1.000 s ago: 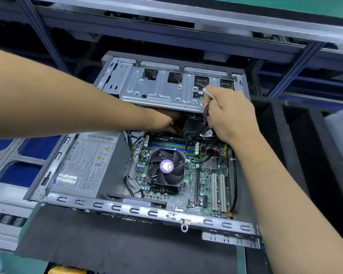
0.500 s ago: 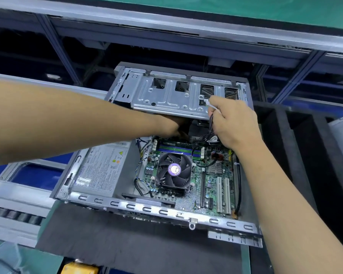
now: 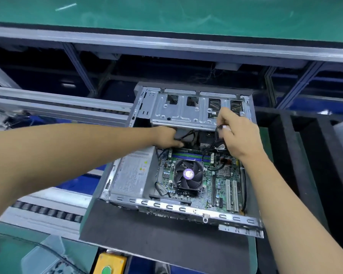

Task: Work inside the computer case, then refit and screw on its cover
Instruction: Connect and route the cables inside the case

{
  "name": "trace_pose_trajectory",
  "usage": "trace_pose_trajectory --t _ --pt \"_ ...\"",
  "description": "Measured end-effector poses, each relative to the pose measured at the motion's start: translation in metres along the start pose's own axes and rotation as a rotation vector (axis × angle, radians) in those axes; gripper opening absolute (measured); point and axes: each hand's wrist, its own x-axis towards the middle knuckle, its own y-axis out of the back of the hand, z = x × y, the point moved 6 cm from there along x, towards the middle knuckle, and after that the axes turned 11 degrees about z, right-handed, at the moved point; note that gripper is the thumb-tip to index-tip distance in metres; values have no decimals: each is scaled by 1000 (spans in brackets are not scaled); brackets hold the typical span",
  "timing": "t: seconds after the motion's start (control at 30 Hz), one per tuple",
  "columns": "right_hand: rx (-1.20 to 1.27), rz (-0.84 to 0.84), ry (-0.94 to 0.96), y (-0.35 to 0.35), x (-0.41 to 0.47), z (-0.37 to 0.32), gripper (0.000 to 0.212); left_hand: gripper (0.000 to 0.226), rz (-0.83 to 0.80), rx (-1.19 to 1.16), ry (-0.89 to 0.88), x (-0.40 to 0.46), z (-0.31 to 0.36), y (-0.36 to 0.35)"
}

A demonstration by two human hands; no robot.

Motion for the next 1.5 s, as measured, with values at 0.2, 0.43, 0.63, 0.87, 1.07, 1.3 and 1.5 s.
trace_pose_trajectory --t 0.2,0.43,0.63,0.87,1.07,1.3,1.5 --pt "129 9 -48 12 1 -7 32 42 -82 -122 190 -26 -7 13" --pt "76 -173 -17 8 0 -16 33 41 -327 198 216 -26 11 -15" --pt "60 -333 -24 2 -3 -13 26 40 -385 205 240 -2 9 -19" --pt "75 -374 41 -5 -4 -9 19 52 -355 142 348 -11 -3 -17" --pt "59 -387 119 -10 -5 -10 12 48 -297 74 396 -16 -1 -14" --pt "-81 -457 299 -20 -12 -24 32 58 -260 30 346 -22 -9 -1" --pt "-188 -437 601 -43 -25 -55 62 60 -300 -105 324 -26 -26 0"
